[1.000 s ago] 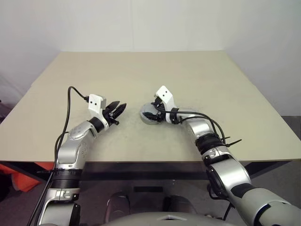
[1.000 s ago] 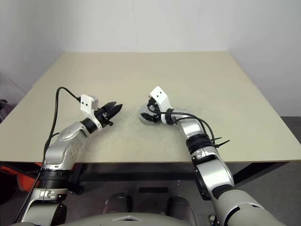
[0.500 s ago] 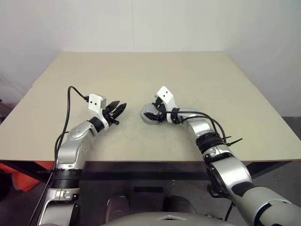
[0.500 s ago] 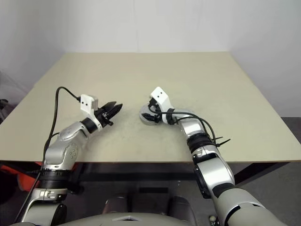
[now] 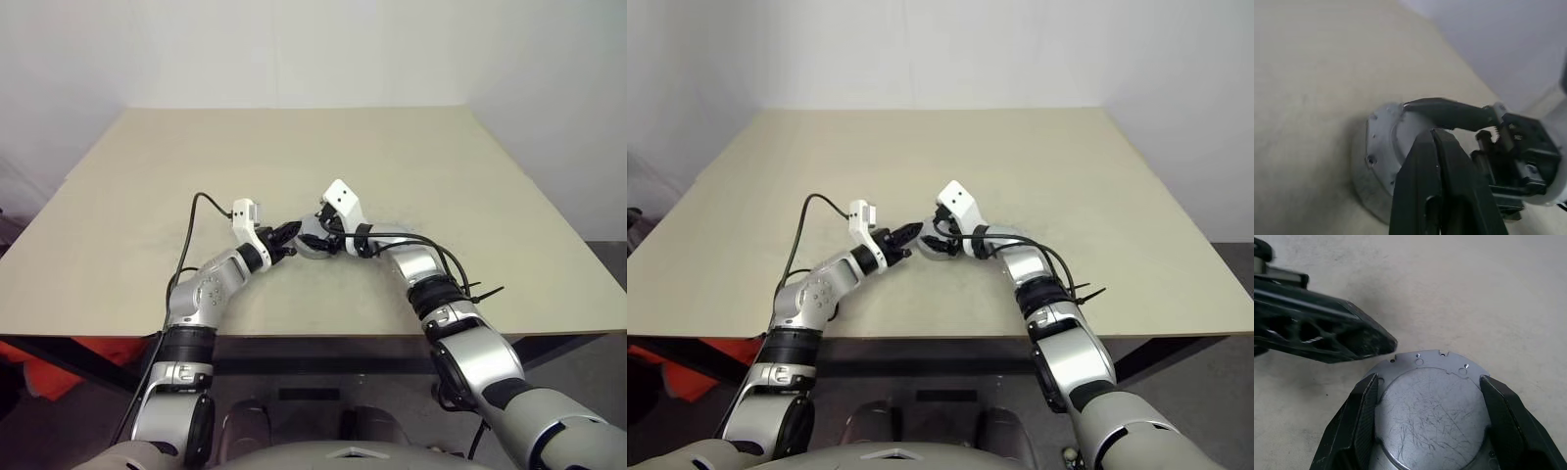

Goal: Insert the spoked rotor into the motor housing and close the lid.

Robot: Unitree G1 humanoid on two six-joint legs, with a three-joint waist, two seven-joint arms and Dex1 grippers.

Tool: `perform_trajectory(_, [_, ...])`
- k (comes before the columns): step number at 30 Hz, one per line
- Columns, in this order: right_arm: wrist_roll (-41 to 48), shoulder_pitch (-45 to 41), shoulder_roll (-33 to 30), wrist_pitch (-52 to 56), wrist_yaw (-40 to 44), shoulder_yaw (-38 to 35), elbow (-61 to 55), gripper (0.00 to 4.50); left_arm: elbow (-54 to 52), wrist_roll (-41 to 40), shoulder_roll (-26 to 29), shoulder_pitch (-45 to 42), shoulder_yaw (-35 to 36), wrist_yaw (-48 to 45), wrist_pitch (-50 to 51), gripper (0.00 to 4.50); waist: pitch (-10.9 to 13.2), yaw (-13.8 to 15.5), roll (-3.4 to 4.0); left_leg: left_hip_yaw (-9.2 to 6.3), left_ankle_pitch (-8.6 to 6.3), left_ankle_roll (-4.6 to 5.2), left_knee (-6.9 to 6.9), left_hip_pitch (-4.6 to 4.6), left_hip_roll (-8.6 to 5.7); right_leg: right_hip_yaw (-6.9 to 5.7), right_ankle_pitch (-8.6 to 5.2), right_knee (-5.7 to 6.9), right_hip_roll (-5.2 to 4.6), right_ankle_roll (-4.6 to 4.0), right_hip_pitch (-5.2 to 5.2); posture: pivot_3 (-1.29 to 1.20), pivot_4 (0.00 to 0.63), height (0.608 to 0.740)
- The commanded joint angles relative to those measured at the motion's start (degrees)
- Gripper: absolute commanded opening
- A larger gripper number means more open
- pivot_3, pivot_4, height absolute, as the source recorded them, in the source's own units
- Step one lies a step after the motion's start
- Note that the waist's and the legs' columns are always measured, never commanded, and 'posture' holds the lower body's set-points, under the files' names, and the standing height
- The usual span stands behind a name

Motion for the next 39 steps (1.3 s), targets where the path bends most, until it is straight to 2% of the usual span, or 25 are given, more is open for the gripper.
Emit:
perform_trajectory(1, [-0.8,0.4,-1.1,0.6,-1.0,-0.2,-2.1,3.17,3.0,-0.3,-0.1,-2.4,0.9,-0.1,0.8,0.02,0.0,0.1,0.0,0.0,0.0,0.0,0.0,0.0,-0.01,0.0,0.0,-0.01,-0.01,0.0,0.01,0.0,0.0,0.74])
perform_trajectory(10, [-0.6,0.5,-1.3,1.5,-2.1,-0.7,-3.6,3.17,5.7,1.8,-0.3,-3.1,-0.7,0.5,2.6,0.02,0.0,0.2,0.0,-0.01,-0.01,0.01,0.01,0.0,-0.02,-0.01,0.0,-0.03,-0.02,0.0,0.05,0.0,0.0,0.74])
perform_trajectory(13, [0.4,0.5,-1.4,4.3,0.4,-0.4,-4.4,3.17,4.4,1.0,-0.4,-2.6,-0.6,0.3,4.5,0.02,0.0,0.2,0.0,-0.01,-0.01,0.01,0.01,0.0,-0.03,-0.01,0.0,-0.03,-0.03,0.01,0.06,0.0,0.0,0.74])
perform_trajectory(17, [0.5,1.0,-1.8,5.1,2.4,0.3,-6.4,4.48,3.3,0.8,-0.2,-2.2,-0.6,0.1,6.1,0.0,0.0,0.3,0.0,-0.02,-0.05,0.08,0.01,-0.02,-0.04,-0.01,0.0,-0.06,-0.04,0.0,0.09,0.0,0.0,0.74])
perform_trajectory(20, [1.3,1.9,-2.4,4.7,3.3,0.1,-11.6,4.48,2.7,0.6,-0.1,-2.1,-0.6,0.0,7.3,0.0,0.0,0.3,0.0,-0.01,-0.1,0.16,0.0,-0.03,-0.04,0.0,-0.01,-0.09,-0.04,0.0,0.09,0.0,0.0,0.74])
perform_trajectory(24, [4.0,3.0,-4.1,9.1,5.7,-1.5,-19.8,4.48,1.9,0.6,-0.1,-1.8,-0.7,0.0,8.3,0.0,0.0,0.3,0.0,-0.01,-0.12,0.2,0.0,-0.08,-0.05,0.0,-0.01,-0.12,-0.04,0.0,0.07,0.0,0.0,0.74])
perform_trajectory(31, [12.1,2.3,-5.0,28.1,-0.6,-10.8,-26.9,4.48,1.4,1.1,-0.7,-1.8,-1.2,0.1,8.7,0.0,0.0,0.4,-0.01,-0.01,-0.12,0.2,0.0,-0.03,-0.05,0.0,-0.04,-0.12,-0.04,0.07,0.09,0.0,0.0,0.74])
perform_trajectory(39, [24.8,1.4,-2.3,62.9,-16.3,-31.6,-25.0,4.48,0.9,2.0,-1.0,-1.6,-2.2,-0.2,8.2,0.0,0.0,0.5,0.02,-0.01,-0.09,0.15,-0.06,-0.02,-0.06,0.0,-0.1,-0.13,-0.03,0.16,0.08,0.0,0.0,0.74])
